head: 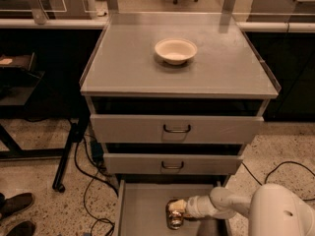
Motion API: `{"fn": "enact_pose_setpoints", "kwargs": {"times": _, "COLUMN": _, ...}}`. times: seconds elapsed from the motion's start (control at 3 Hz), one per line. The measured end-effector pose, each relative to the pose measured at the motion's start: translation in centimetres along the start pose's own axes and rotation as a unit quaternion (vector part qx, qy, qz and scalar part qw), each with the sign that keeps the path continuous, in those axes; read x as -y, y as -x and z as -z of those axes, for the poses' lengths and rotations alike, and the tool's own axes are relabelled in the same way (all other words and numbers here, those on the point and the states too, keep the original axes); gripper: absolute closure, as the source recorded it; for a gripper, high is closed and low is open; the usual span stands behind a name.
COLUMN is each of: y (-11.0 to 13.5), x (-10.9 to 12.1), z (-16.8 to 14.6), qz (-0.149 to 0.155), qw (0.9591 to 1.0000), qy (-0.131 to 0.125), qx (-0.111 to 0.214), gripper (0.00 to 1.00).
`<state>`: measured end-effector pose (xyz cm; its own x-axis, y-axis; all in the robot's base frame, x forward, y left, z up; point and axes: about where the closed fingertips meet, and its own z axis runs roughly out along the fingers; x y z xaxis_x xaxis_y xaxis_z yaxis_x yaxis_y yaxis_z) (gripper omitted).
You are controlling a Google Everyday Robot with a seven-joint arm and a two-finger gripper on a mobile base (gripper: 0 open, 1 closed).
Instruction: Place orange can into bottom drawer
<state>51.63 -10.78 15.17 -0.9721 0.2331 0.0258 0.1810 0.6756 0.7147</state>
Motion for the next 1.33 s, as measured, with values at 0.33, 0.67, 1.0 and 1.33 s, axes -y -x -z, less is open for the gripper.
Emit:
{"fn": "enact_pose_setpoints", "kwargs": {"times": 0.33, "y": -0.5, "x": 1.0, "z": -1.0, "qz": 0.003, "qw": 0.9998, "qy": -0.017, "qx": -0.006, "gripper": 1.0}}
{"fn": "enact_pose_setpoints", "kwargs": {"times": 0.67, "y": -1.0, "x": 1.7, "z": -1.7, "qz": 0.006, "qw": 0.9996, "qy": -0.026, "qx": -0.011, "gripper": 1.0}}
{"fn": "enact_pose_setpoints", "kwargs": {"times": 1.0, "y": -1.1, "x": 2.1, "z": -2.0, "qz": 0.006, "qw": 0.9995, "qy": -0.029, "qx": -0.013, "gripper": 1.0}}
{"fn": "enact_pose_setpoints", "kwargs": {"times": 1.33, "y": -1.2, "x": 2.4, "z": -2.3, "qz": 0.001, "qw": 0.9995, "qy": -0.028, "qx": -0.017, "gripper": 1.0}}
